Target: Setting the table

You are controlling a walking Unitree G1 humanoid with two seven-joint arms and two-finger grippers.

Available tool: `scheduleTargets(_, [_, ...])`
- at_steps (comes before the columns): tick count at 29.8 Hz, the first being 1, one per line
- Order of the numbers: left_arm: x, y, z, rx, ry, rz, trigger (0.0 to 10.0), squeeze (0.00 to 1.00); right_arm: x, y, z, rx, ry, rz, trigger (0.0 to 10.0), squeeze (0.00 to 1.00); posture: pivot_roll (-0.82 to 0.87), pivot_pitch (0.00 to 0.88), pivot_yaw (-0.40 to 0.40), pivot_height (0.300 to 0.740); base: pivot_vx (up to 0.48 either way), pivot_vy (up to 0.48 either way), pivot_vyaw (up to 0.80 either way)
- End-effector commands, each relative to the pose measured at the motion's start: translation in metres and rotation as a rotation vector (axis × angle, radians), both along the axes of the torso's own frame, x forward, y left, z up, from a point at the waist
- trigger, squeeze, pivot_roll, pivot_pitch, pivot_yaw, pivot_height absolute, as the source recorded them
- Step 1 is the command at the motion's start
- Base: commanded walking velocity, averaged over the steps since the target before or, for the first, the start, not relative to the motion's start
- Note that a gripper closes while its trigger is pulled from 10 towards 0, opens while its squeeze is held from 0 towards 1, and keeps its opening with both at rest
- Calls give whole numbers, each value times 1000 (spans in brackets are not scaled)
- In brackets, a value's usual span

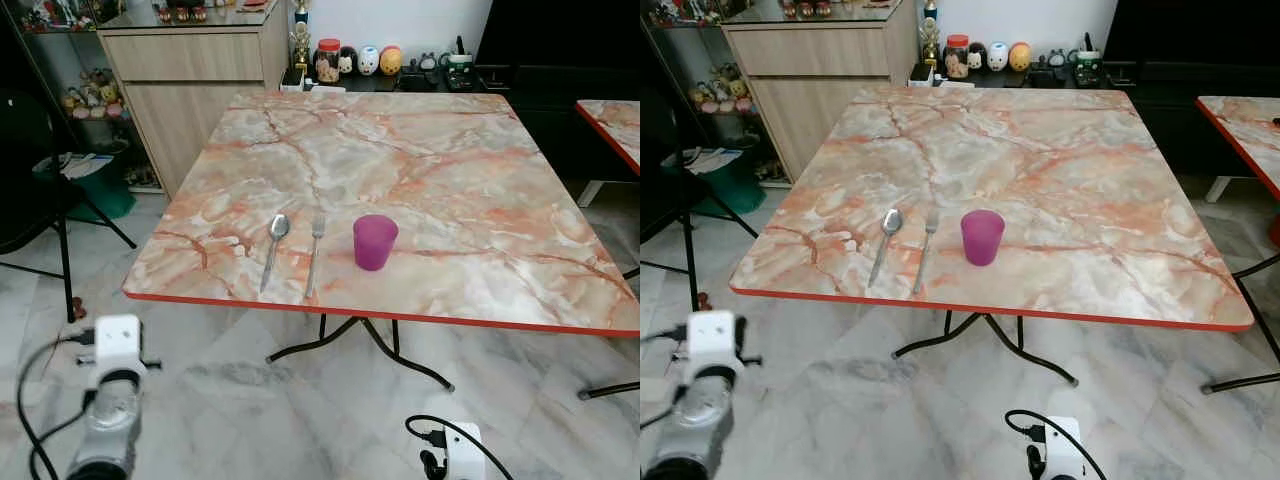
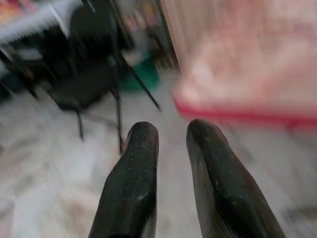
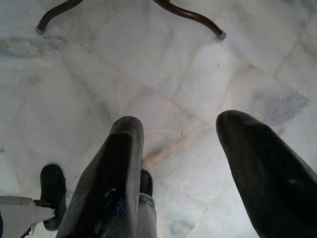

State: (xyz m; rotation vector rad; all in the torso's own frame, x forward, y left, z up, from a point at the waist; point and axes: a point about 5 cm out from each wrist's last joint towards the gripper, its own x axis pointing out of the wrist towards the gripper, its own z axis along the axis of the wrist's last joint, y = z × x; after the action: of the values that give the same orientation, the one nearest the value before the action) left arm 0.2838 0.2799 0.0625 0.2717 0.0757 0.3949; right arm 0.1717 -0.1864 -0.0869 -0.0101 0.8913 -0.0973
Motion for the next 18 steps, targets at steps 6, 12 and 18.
scheduleTargets(6, [49,-37,99,65,-358,-219,10000,0,3,2,1,4,-9,-7,10000,0,69,0,2,740,0,0,0])
scheduleTargets(12, [57,-101,100,-54,-323,-568,10000,0,6,2,3,12,-43,-38,10000,0,59,0,11,740,0,0,0])
scheduleTargets(18, [51,-104,79,-157,-267,-515,10000,0,6,-1,4,18,-56,-67,10000,0,47,0,19,740,0,0,0])
